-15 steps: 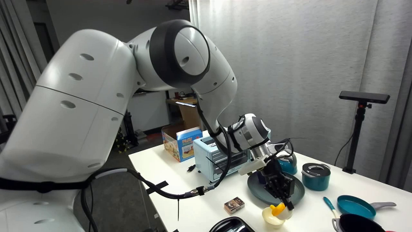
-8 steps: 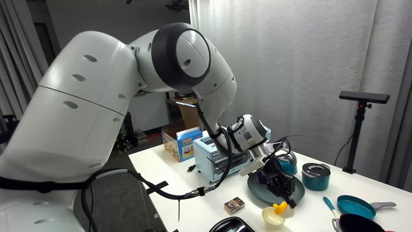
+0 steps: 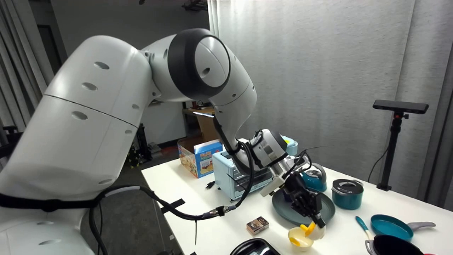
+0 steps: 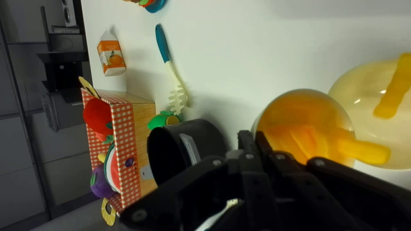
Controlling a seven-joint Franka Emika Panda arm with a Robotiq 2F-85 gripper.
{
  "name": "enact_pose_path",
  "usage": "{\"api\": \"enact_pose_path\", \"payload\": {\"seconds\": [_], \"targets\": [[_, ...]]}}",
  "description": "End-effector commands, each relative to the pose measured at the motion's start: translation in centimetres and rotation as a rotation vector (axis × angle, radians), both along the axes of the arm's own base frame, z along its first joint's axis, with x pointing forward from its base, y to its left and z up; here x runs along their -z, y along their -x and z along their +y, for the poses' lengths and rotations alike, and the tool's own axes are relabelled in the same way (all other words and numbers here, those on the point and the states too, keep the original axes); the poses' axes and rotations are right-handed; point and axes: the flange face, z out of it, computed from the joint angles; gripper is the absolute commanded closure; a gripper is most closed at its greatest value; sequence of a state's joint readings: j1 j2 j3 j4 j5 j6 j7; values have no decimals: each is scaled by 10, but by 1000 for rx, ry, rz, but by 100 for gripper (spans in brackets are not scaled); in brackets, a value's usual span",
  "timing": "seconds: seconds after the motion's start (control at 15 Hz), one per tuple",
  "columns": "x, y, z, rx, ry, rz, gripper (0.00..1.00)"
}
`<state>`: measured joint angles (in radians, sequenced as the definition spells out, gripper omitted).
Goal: Pour the contents of the small bowl into the other small bowl
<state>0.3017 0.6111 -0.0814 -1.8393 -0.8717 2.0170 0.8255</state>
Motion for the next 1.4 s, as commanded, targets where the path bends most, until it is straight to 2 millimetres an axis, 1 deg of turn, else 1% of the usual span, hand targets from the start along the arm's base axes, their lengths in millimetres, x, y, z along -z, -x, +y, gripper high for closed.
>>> {"api": "enact_pose_path", "payload": {"seconds": [0.0,0.53,0.93,1.33], "targets": [[0,5,3,7,47,-22,99],[2,9,15,-17,90,-95,99],[4,18,17,6,119,-137,99],[2,29,32,38,143,-166,99]]}}
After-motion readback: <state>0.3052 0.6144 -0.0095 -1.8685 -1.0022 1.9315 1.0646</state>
